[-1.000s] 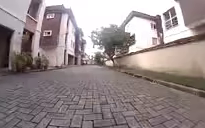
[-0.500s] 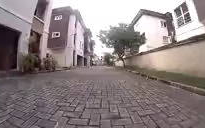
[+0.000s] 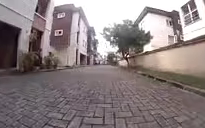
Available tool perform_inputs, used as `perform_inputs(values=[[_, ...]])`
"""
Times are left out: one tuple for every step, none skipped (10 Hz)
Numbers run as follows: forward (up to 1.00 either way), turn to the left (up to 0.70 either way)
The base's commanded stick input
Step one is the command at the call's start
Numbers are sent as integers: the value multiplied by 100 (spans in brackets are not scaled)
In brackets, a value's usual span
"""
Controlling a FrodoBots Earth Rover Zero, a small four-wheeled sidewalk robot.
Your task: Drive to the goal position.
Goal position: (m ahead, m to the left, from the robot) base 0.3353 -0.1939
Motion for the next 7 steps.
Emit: perform_inputs(values=[[70, 0], [70, 0], [70, 0], [70, 0], [70, 0], [70, 0], [70, 0]])
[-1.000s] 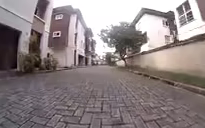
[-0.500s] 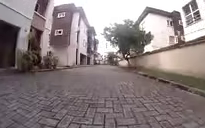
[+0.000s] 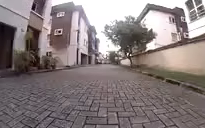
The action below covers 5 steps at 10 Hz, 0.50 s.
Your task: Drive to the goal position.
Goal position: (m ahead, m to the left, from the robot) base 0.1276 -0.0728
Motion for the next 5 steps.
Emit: perform_inputs(values=[[70, 0], [70, 0], [70, 0], [70, 0], [70, 0]])
